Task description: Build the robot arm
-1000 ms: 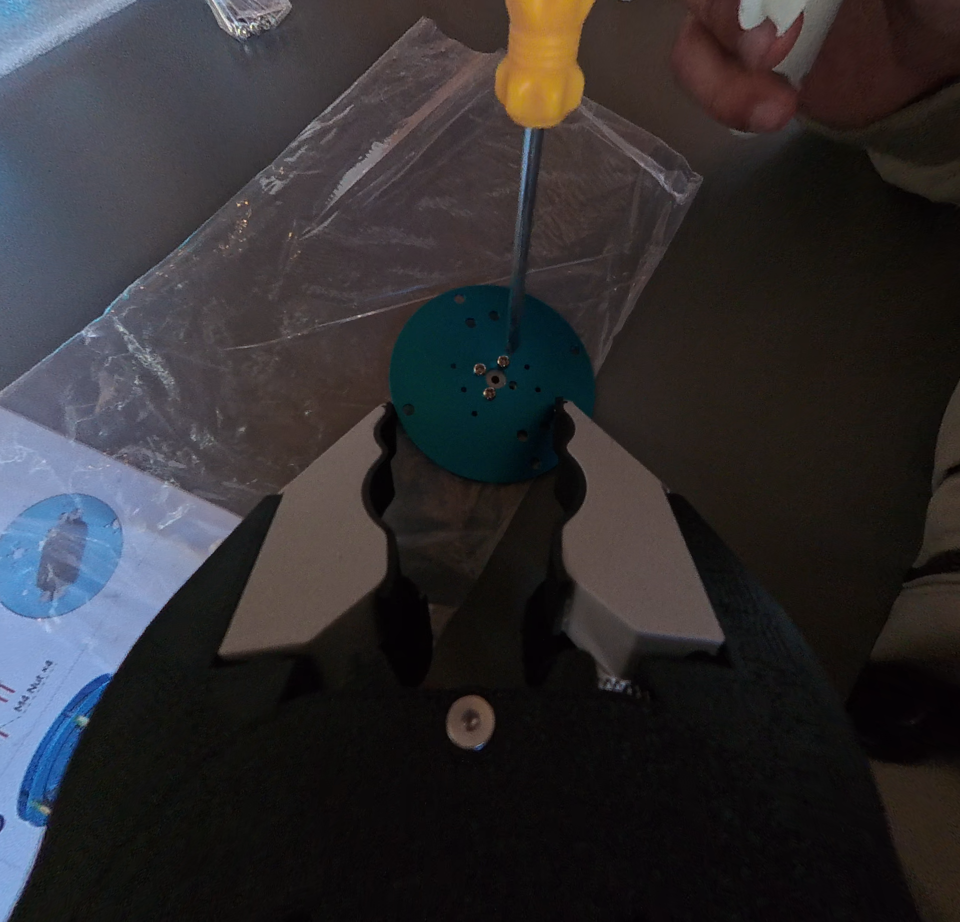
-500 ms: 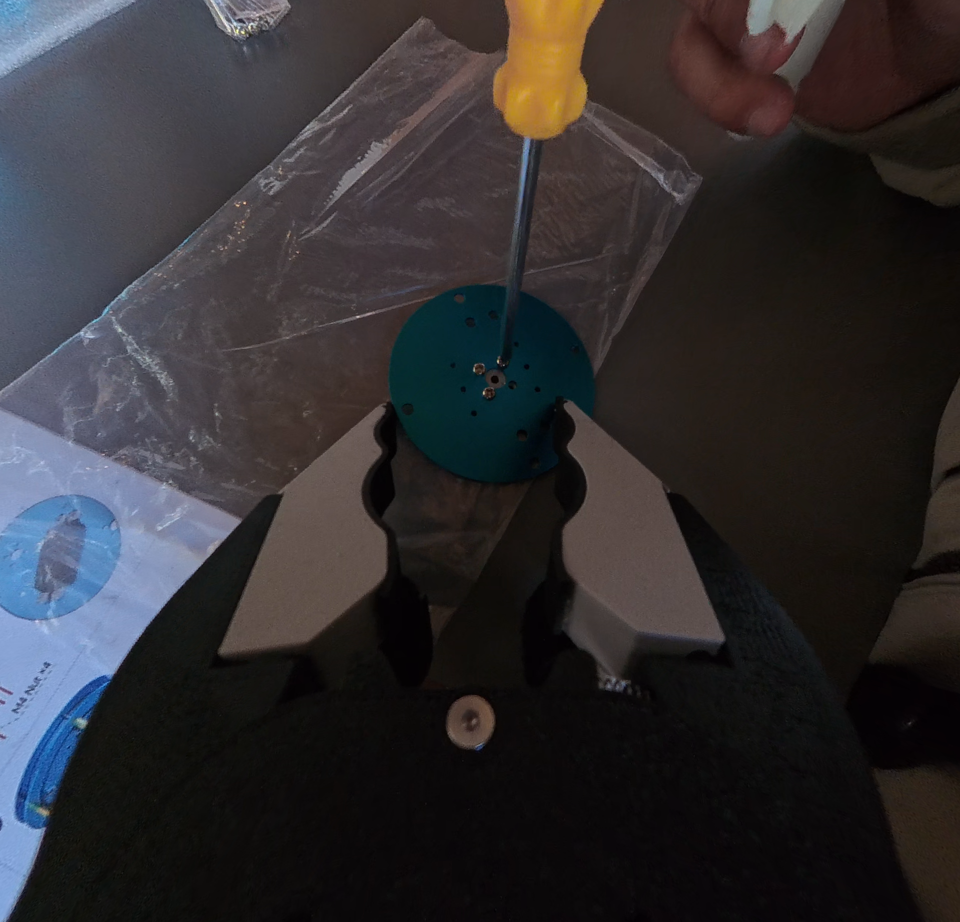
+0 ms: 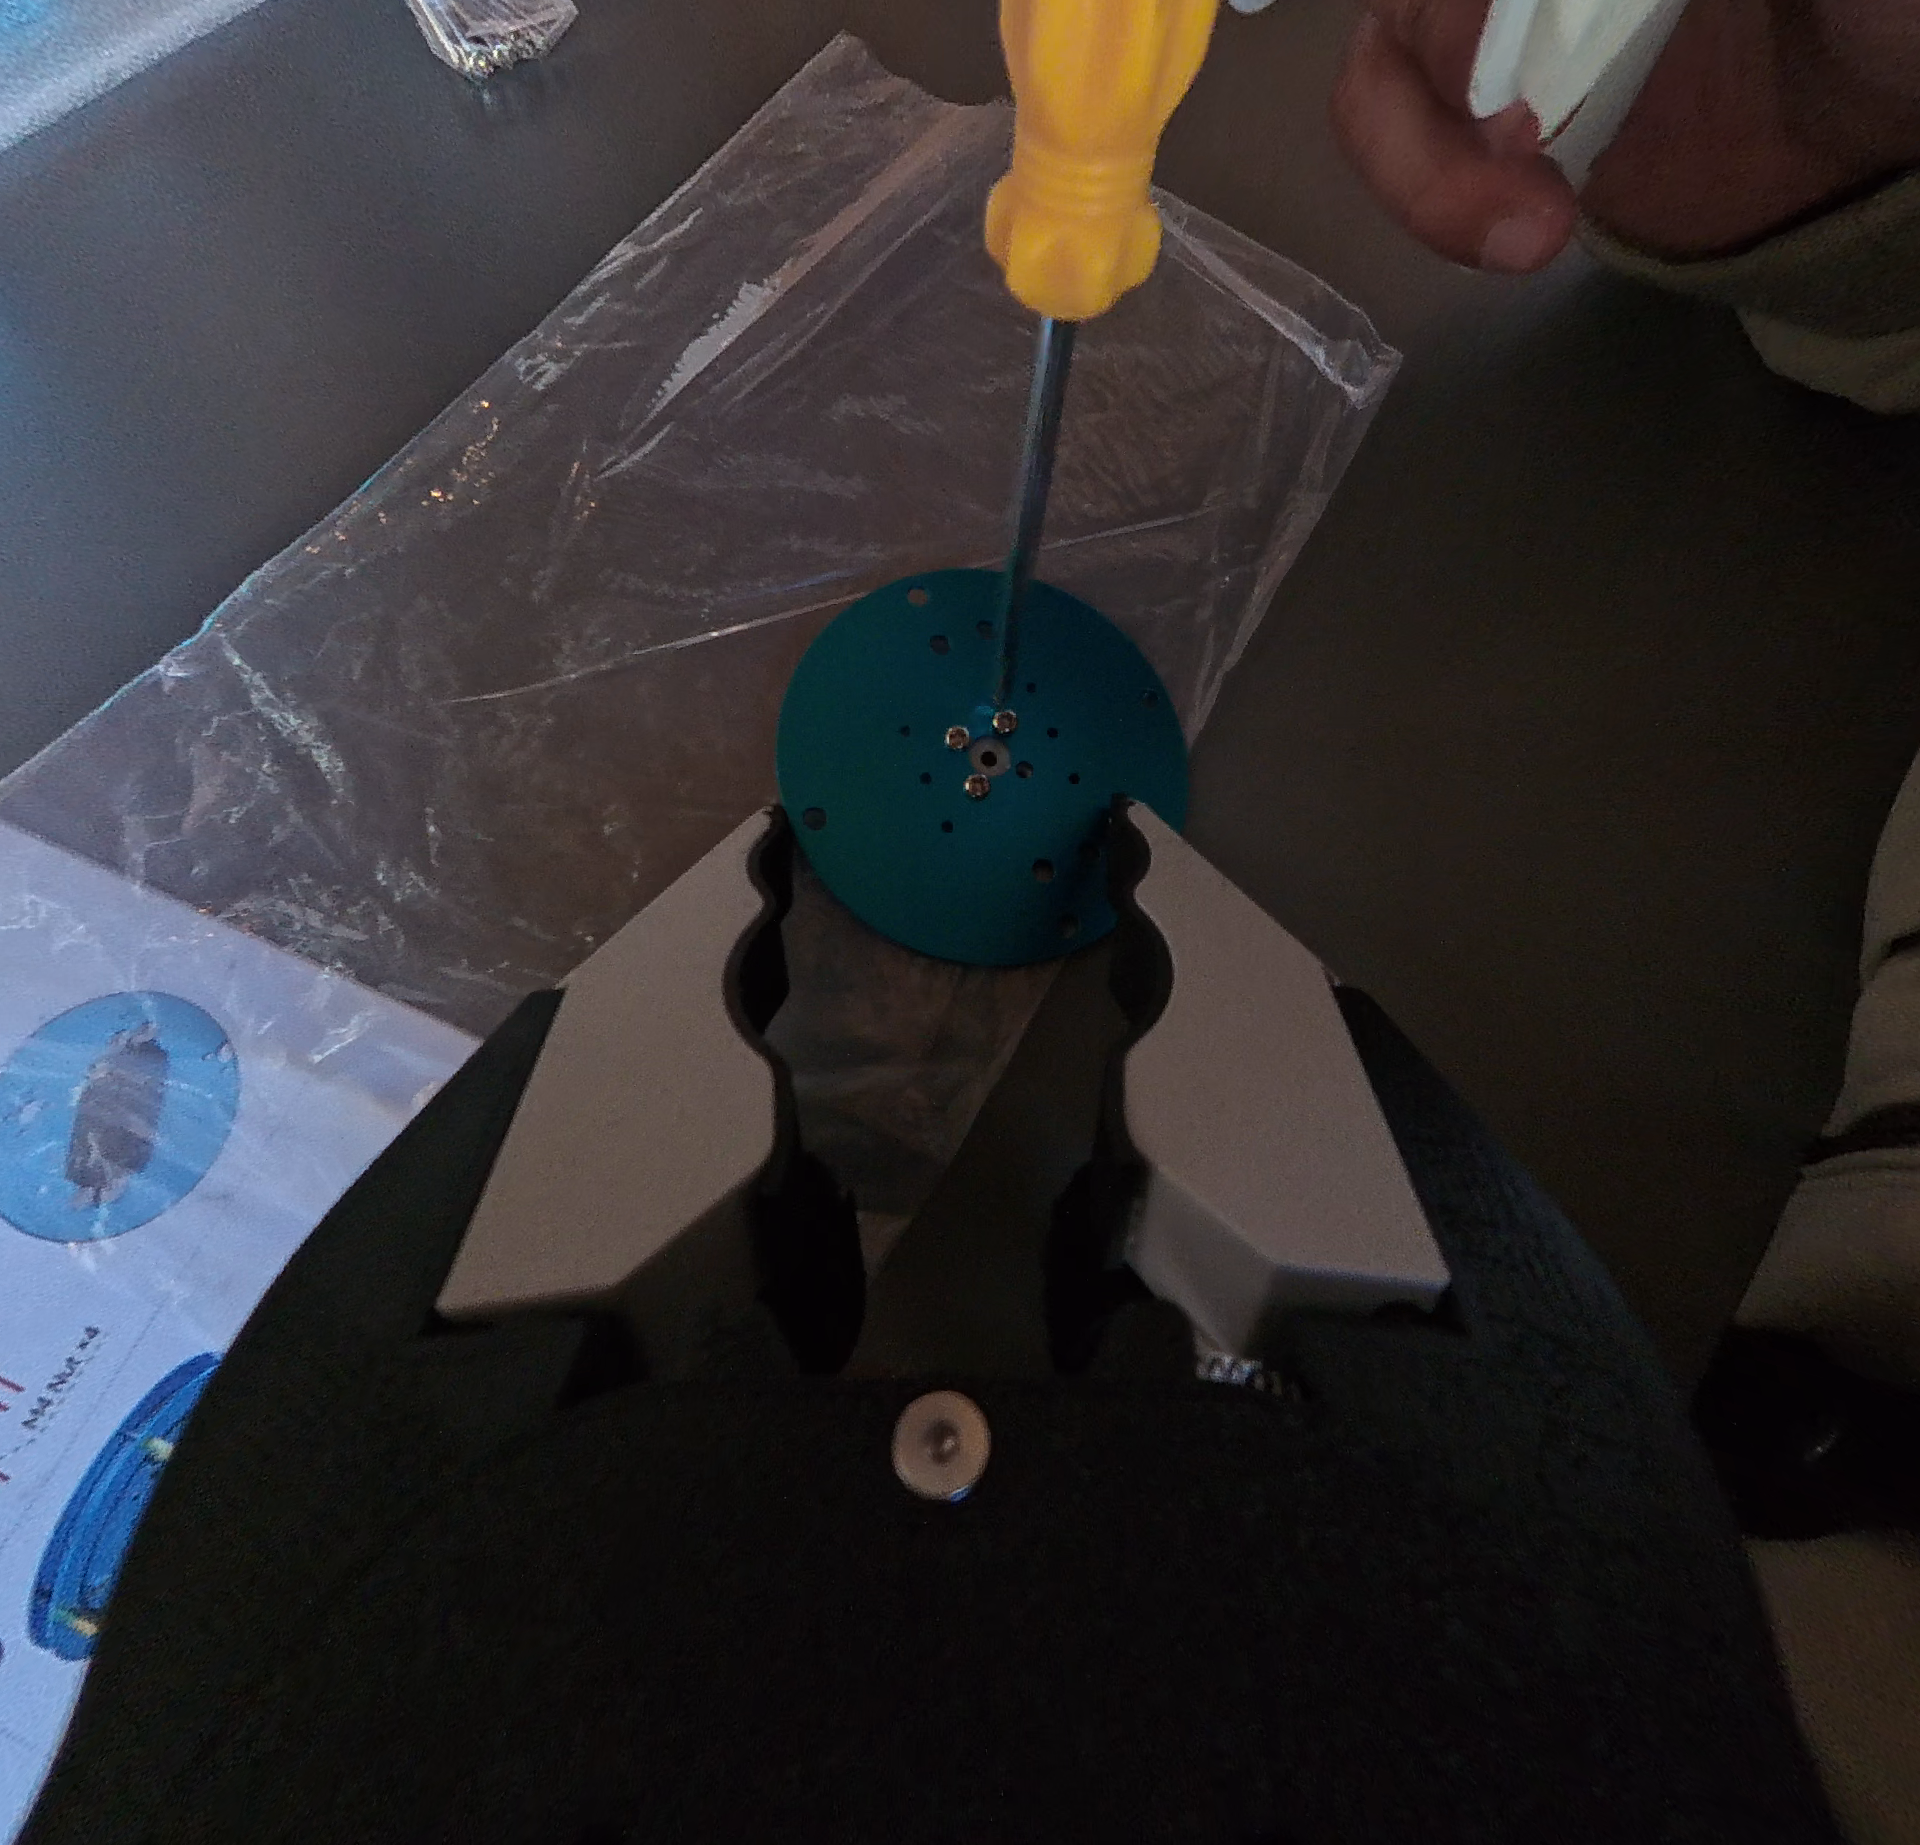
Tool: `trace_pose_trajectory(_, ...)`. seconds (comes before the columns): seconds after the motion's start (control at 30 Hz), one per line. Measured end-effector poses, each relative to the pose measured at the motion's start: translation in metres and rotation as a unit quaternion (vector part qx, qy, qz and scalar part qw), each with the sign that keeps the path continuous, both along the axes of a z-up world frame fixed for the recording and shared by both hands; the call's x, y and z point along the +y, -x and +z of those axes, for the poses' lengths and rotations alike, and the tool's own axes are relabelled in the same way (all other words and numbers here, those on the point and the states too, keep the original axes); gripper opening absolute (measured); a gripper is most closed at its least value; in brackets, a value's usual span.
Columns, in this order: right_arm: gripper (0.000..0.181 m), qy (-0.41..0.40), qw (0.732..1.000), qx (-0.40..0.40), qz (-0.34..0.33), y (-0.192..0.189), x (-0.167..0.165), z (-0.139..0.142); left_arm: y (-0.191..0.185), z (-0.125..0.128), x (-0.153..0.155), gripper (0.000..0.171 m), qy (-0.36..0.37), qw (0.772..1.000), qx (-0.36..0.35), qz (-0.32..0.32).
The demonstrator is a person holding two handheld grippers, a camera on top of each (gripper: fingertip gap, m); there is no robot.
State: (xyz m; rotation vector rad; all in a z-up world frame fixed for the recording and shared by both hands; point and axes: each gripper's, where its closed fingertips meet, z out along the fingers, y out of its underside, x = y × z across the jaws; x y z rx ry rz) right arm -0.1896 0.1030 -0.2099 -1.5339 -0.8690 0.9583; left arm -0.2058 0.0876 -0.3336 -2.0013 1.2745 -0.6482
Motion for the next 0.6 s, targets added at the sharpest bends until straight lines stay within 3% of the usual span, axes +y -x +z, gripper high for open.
trace_pose_trajectory(0.6,0.016,-0.034,0.999,-0.026,0.022,0.007,-0.013,0.001,0.0,0.0,0.0,0.061,0.001,1.0,-0.001,0.0)
